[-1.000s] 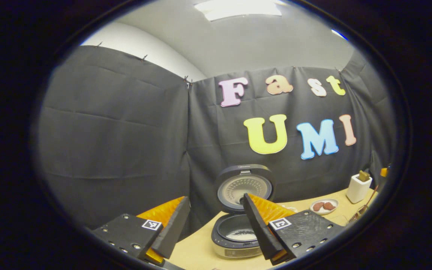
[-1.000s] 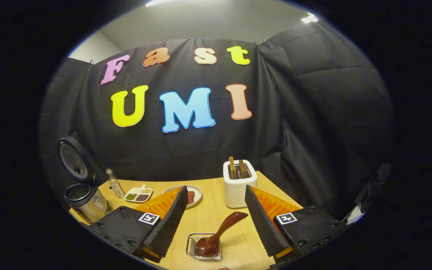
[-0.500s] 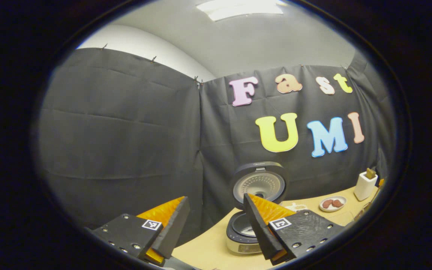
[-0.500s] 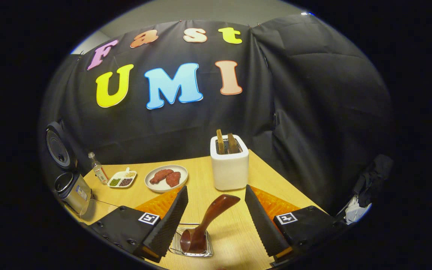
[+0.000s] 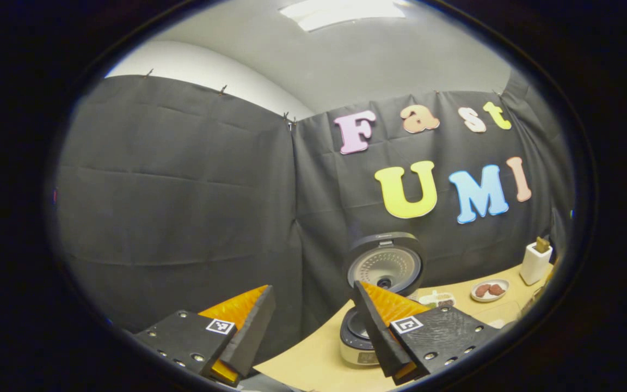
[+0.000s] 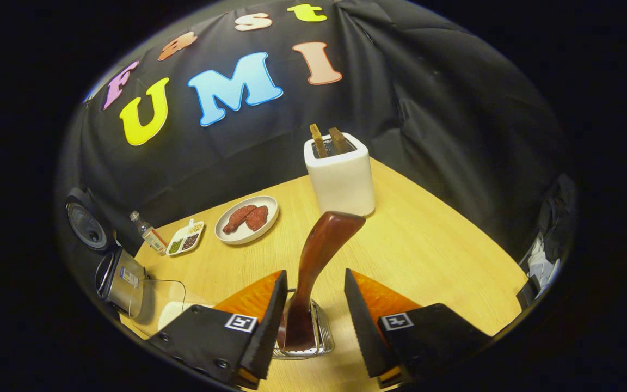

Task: Close the left gripper, press the button to open the rice cooker; take a wooden spoon from the chopstick holder with the right hand, scoop a spoonful of rice and pour it into the rice cooker, then put the wooden spoon back into the chopstick holder.

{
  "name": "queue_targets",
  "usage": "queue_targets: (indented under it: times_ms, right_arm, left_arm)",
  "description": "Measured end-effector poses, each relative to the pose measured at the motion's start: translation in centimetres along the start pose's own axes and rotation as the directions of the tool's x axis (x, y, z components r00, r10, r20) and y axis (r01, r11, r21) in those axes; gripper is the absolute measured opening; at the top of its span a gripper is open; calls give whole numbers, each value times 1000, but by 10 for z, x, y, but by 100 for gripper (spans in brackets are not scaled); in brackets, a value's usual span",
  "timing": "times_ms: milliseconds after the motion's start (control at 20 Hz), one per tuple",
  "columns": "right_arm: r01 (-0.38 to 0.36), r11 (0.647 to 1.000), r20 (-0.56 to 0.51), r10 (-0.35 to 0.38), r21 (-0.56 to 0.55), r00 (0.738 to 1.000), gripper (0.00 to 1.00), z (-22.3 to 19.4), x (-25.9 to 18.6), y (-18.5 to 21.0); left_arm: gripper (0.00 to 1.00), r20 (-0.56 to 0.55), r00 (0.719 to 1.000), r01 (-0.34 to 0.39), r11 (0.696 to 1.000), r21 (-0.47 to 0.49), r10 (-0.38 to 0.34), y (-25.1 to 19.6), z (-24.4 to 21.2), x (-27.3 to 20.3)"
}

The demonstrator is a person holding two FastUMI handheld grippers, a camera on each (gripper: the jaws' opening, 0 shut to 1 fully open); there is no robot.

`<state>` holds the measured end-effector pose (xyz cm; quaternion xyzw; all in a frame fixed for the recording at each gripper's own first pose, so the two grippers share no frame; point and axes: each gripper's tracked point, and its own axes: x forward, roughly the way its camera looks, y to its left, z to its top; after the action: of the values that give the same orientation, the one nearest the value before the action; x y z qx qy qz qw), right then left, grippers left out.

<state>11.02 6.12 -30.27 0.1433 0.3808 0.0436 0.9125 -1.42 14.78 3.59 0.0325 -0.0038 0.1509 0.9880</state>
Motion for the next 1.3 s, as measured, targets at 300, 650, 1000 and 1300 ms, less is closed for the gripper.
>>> queue_targets:
  times_ms: [300, 650, 1000, 1300]
  right_arm:
    - [-39, 997, -25, 41, 70, 999, 45, 0, -2, 9]
    - [-40, 998, 8, 40, 44, 999, 4, 7, -13, 20]
    - [-45, 996, 135, 54, -72, 989, 8, 47, -52, 43]
    - [-96, 986, 213, 124, -135, 969, 7, 71, -78, 90]
  left_arm:
    - [88, 1, 1000, 0, 1000, 5, 0, 4, 3, 0]
    - [87, 3, 1000, 6, 1000, -1, -6, 5, 2, 3]
    - [88, 12, 1000, 27, 999, -23, -27, 0, 2, 11]
    - [88, 13, 999, 44, 998, -39, -43, 0, -3, 20]
